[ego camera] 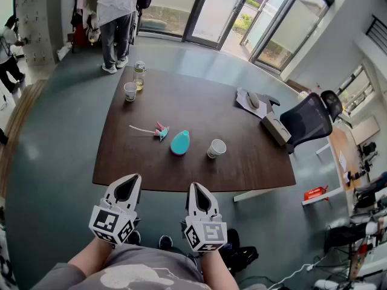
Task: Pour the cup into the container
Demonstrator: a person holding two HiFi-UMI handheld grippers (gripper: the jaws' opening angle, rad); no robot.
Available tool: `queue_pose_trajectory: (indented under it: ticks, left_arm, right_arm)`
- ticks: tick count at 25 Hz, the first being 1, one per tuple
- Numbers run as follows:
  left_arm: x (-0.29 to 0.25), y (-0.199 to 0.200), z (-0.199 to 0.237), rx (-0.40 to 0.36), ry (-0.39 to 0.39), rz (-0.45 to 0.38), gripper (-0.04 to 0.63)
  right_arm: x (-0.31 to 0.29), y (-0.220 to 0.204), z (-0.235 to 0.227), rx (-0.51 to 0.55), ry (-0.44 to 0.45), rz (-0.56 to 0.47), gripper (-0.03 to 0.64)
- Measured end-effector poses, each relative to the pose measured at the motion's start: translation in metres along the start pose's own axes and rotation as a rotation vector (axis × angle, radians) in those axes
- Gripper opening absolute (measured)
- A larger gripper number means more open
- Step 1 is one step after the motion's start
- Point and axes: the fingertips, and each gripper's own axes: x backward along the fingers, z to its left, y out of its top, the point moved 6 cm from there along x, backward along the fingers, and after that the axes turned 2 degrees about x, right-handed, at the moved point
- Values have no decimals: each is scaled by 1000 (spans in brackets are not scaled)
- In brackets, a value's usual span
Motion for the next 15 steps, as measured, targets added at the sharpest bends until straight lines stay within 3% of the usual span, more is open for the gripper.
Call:
queue_pose_trajectory:
  ticks: [5,15]
  left_arm:
    - [-1,6,15,-10,-17,-21,8]
    - [-38,-8,5,-12,-13,14,8]
  right_arm:
    - [-8,8,0,30,-100,-42,-12]
    - [-15,2,-47,21,-122,-42,-12]
